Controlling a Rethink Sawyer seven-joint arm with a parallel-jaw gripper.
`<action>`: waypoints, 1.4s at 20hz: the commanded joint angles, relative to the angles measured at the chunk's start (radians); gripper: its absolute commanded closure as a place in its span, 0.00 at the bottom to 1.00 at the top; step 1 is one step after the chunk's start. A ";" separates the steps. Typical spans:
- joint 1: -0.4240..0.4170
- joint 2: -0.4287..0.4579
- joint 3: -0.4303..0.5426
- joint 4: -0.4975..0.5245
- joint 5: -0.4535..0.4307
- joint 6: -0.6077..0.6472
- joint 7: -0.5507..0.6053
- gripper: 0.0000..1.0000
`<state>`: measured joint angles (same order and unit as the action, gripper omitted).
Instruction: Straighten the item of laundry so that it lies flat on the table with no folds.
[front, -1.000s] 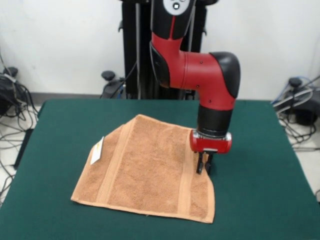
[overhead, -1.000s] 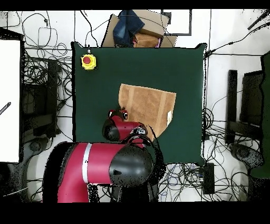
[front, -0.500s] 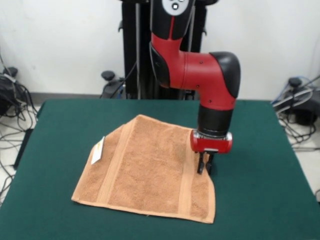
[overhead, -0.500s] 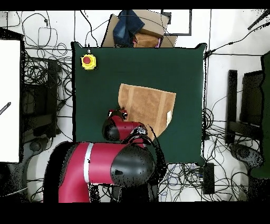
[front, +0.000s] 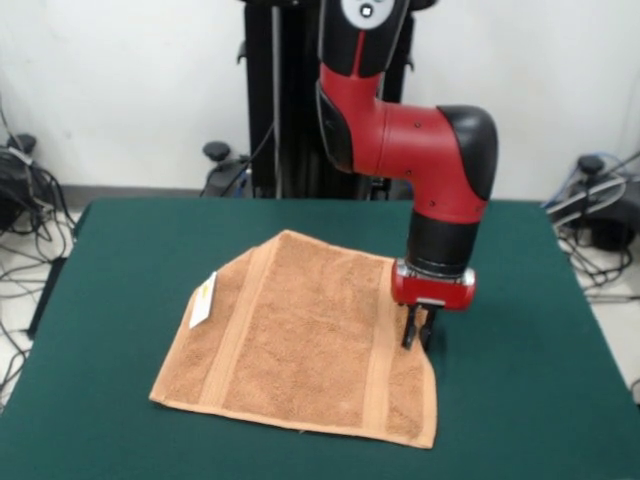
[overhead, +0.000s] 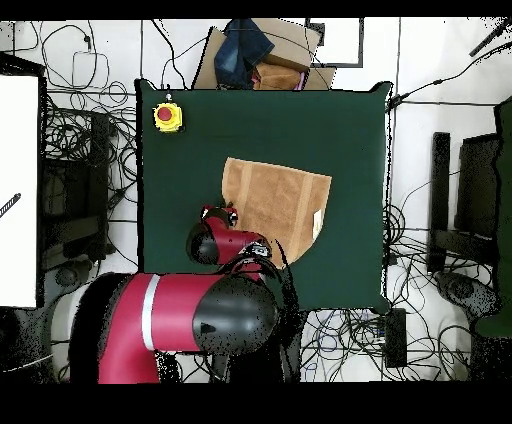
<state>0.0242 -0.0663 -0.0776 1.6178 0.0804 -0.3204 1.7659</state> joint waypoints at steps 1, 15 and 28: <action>0.092 0.035 0.147 -0.006 0.121 0.046 0.255 1.00; 0.085 0.023 0.189 0.026 0.170 0.026 0.259 1.00; 0.115 -0.020 0.195 0.057 0.278 0.051 0.309 1.00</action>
<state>0.0937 -0.0864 -0.0268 1.6434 0.2560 -0.3206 1.7659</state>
